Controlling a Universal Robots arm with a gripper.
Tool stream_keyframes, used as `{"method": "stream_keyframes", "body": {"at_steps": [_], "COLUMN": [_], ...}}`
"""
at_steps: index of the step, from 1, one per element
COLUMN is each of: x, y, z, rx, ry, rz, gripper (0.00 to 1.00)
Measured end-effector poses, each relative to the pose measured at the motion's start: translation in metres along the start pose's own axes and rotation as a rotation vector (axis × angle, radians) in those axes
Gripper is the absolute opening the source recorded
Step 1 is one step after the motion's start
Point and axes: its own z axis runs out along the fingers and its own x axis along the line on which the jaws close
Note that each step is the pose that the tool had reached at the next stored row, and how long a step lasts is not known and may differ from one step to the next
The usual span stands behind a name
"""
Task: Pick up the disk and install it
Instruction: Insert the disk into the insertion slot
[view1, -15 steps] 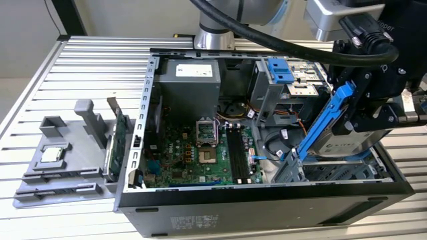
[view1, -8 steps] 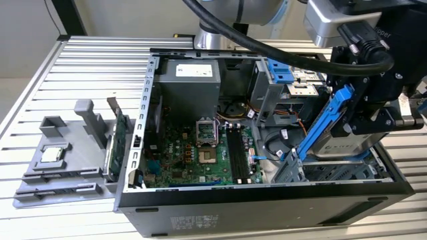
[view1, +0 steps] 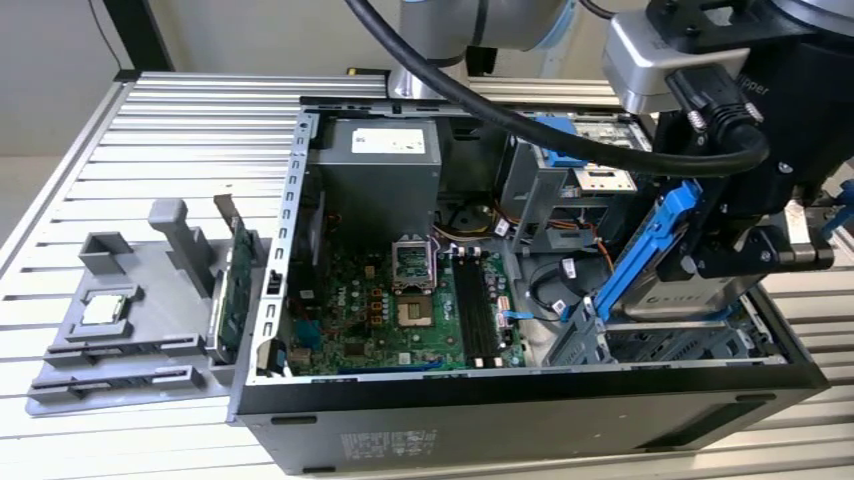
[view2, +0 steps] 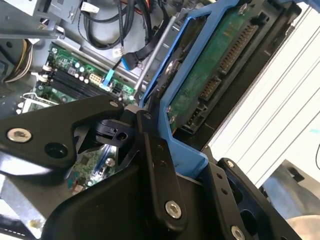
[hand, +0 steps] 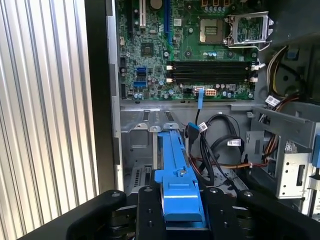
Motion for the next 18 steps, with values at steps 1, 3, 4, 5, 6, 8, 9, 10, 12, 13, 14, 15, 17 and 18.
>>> {"method": "stream_keyframes", "body": {"at_steps": [1, 3, 4, 5, 6, 8, 9, 10, 12, 13, 14, 15, 17, 18], "x": [0.0001, 0.0002, 0.0003, 0.0003, 0.0005, 0.0006, 0.0007, 0.0007, 0.0009, 0.001, 0.001, 0.0011, 0.0013, 0.0013], "y": [0.0002, 0.0005, 0.0007, 0.0008, 0.001, 0.0013, 0.0015, 0.0016, 0.0019, 0.0021, 0.0022, 0.0024, 0.0028, 0.0029], "z": [0.0018, 0.0054, 0.0072, 0.009, 0.0109, 0.0145, 0.0163, 0.018, 0.0218, 0.0235, 0.0252, 0.0272, 0.0309, 0.0326], "rx": [0.0, 0.0, 0.0, 0.0, 0.0, 0.0, 0.0, 0.0, 0.0, 0.0, 0.0, 0.0, 0.0, 0.0], "ry": [0.0, -0.0002, -0.0001, 0.0001, -0.0001, 0.0002, 0.0, 0.0, -0.0001, 0.0001, 0.0, 0.0, -0.0001, -0.0001], "rz": [0.0, 0.0, 0.0, 0.0, 0.0, 0.001, 0.001, 0.001, 0.001, 0.001, 0.001, 0.001, 0.001, 0.001], "gripper": [0.0, 0.0, 0.0, 0.0, 0.0, 0.0, 0.0, 0.0, 0.0, 0.0, 0.0, 0.0, 0.0, 0.0]}}
